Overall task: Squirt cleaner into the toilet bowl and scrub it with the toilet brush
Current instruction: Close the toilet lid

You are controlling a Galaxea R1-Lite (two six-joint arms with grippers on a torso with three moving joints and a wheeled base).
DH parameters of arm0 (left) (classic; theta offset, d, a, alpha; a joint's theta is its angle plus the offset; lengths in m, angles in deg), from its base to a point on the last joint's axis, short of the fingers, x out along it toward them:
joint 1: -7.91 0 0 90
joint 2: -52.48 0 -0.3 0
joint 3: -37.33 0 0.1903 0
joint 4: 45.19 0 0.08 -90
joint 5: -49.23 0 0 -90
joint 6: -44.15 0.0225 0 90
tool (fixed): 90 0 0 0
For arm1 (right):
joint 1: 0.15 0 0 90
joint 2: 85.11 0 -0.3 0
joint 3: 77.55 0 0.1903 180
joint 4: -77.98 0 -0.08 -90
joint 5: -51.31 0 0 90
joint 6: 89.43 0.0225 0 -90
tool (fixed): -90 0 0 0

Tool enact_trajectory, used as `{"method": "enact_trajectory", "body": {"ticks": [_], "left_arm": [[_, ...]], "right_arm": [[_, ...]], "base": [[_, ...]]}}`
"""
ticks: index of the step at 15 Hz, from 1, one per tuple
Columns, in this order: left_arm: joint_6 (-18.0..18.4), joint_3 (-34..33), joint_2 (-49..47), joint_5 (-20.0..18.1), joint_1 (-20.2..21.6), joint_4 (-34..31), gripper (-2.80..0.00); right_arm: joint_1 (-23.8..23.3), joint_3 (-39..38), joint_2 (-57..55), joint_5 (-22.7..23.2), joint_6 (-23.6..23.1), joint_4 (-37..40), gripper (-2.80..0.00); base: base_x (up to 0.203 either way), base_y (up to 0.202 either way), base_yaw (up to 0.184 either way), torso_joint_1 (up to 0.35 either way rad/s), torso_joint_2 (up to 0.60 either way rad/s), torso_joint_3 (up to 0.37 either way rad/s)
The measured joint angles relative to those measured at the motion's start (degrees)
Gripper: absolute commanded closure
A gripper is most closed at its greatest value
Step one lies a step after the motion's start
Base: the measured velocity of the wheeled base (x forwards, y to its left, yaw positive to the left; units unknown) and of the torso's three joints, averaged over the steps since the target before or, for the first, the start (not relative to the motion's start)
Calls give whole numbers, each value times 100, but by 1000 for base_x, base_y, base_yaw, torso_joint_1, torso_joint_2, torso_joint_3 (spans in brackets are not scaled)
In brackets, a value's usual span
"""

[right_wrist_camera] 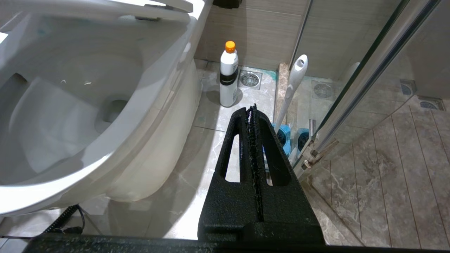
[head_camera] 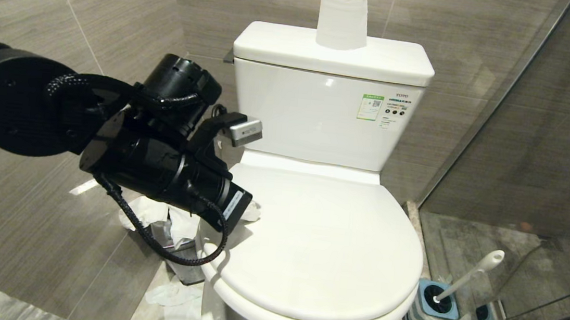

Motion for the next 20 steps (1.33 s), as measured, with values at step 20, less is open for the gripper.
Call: {"method": "enact_trajectory", "body": {"ticks": [20], "left_arm": [[-1563,-224,-1355,1592,-276,612,0]], "right_arm": [[0,0,0,2,0,0,0]], "base": [[0,0,0,0,0,0]]}}
